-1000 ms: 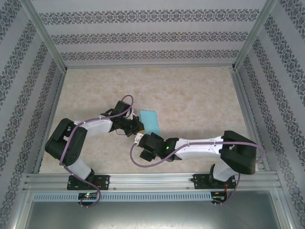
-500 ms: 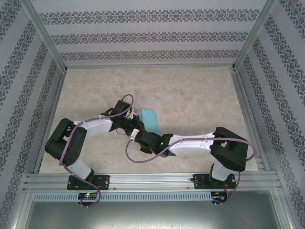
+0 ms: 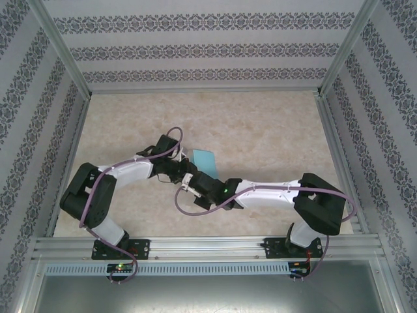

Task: Fold a paper plane with a square sheet of paper (fold left side to right side)
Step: Third fold the triangle at the center of the table.

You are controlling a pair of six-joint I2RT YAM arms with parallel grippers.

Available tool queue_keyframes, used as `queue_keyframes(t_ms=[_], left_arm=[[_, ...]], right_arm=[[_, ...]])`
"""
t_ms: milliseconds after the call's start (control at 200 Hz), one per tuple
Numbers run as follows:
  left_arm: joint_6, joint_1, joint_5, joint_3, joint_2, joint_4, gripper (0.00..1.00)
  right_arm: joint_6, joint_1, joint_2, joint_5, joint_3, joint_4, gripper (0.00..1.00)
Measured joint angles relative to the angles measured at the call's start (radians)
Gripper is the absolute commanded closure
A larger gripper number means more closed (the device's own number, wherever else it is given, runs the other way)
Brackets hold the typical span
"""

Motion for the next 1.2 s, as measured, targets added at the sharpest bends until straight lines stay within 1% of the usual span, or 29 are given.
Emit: queue_keyframes(t_ms=[100, 210, 250, 360, 420, 500, 644, 774, 1024, 1199], left_arm=[[0.061, 0.046, -0.006, 0.027, -0.061, -0.084, 0.69], [0.120, 0.097, -0.006, 0.066, -0.109, -0.159, 0.68], [0.138, 0.110, -0.006, 0.077, -0.115, -0.178, 0.69], [0.170, 0.127, -0.004, 0.096, -0.103, -0.204, 0.77], [0.180, 0.127, 0.008, 0.123, -0.064, -0.208, 0.82], [0.195, 0.126, 0.025, 0.186, 0.027, -0.207, 0.85], [0.221, 0.113, 0.054, 0.325, 0.213, -0.199, 0.89], [0.244, 0.087, 0.074, 0.431, 0.346, -0.196, 0.90], [0.285, 0.041, 0.079, 0.526, 0.475, -0.222, 0.92], [0.305, 0.029, 0.074, 0.536, 0.529, -0.231, 0.93]], right_arm=[[0.016, -0.039, 0.000, -0.058, -0.005, -0.003, 1.00], [0.035, -0.071, 0.000, -0.112, -0.005, 0.001, 1.00], [0.039, -0.077, 0.000, -0.128, -0.005, 0.001, 1.00], [0.050, -0.090, 0.000, -0.173, -0.005, 0.001, 1.00], [0.060, -0.094, 0.000, -0.194, -0.005, 0.001, 1.00], [0.071, -0.103, 0.006, -0.219, -0.004, 0.002, 1.00], [0.092, -0.117, 0.024, -0.240, -0.004, 0.002, 1.00], [0.109, -0.129, 0.035, -0.258, -0.002, 0.002, 1.00], [0.139, -0.151, 0.050, -0.304, 0.019, 0.002, 1.00], [0.166, -0.182, 0.056, -0.347, 0.025, 0.002, 1.00]])
